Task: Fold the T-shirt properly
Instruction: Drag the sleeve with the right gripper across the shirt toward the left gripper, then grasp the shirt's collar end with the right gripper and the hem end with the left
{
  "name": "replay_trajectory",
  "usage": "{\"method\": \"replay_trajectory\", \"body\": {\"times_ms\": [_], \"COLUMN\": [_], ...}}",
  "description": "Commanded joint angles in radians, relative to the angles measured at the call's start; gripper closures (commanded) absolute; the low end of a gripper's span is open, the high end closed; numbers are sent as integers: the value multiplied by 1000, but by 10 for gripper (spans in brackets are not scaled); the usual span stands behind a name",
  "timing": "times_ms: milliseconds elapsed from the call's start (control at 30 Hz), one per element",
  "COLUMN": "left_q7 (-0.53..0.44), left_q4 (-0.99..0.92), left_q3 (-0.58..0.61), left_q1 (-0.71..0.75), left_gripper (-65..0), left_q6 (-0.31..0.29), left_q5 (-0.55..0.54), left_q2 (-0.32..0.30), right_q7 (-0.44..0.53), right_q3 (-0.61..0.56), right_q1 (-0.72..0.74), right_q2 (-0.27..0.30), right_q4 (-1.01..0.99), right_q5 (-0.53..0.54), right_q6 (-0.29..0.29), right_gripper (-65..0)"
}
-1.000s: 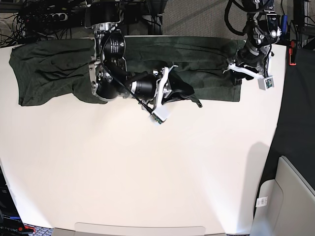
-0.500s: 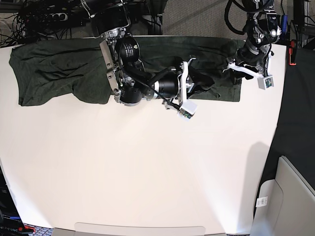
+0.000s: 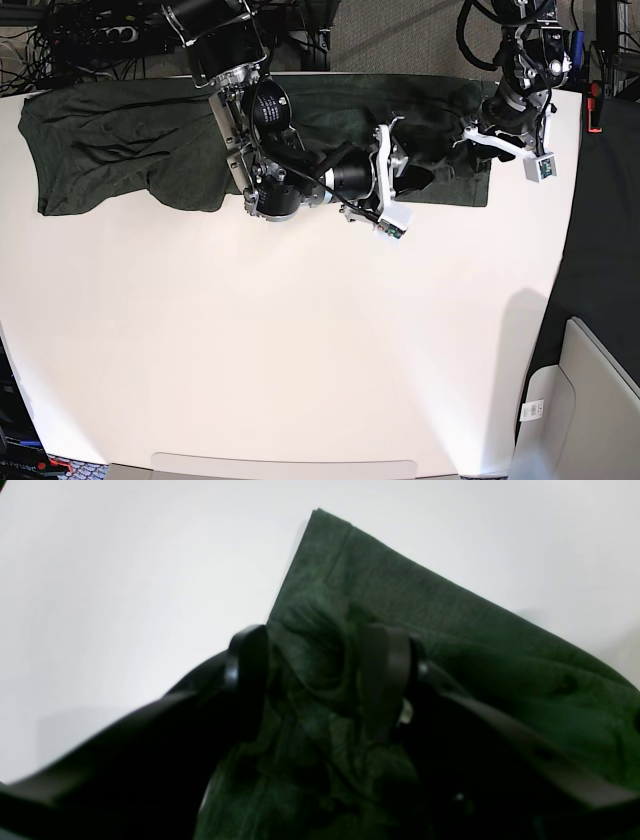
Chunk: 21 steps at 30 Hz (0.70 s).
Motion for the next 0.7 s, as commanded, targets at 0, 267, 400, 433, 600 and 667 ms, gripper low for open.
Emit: {"method": "replay_trajectory", "body": {"times_ms": [0, 267, 400, 433, 600, 667], "left_q7": [-20, -20, -18, -12, 15, 60], "left_q4": [16, 18, 19, 19, 18, 18], "left_q3": [-7, -11, -94, -106, -126, -123], "left_q1": [-1, 2, 25, 27, 28, 28], "left_gripper": [-289, -290, -294, -294, -354, -390], "left_q6": [-1, -1, 0, 0, -6, -6], "left_q5": [-1, -1, -1, -1, -1, -1], "left_q2": [-10, -10, -5, -7, -10, -13], "right_q7": [6, 6, 6, 6, 6, 6], "right_q3": [-2, 155, 277, 290, 300, 300], "right_q1": [21, 20, 18, 17, -51, -88], "right_q2": [-12, 14, 104, 130, 274, 311], "right_q4": [22, 114, 156, 165, 243, 286], "right_q5": [24, 23, 24, 24, 24, 26], "right_q6": [6, 6, 6, 6, 6, 6], "right_gripper": [-342, -361, -327, -322, -302, -298]}}
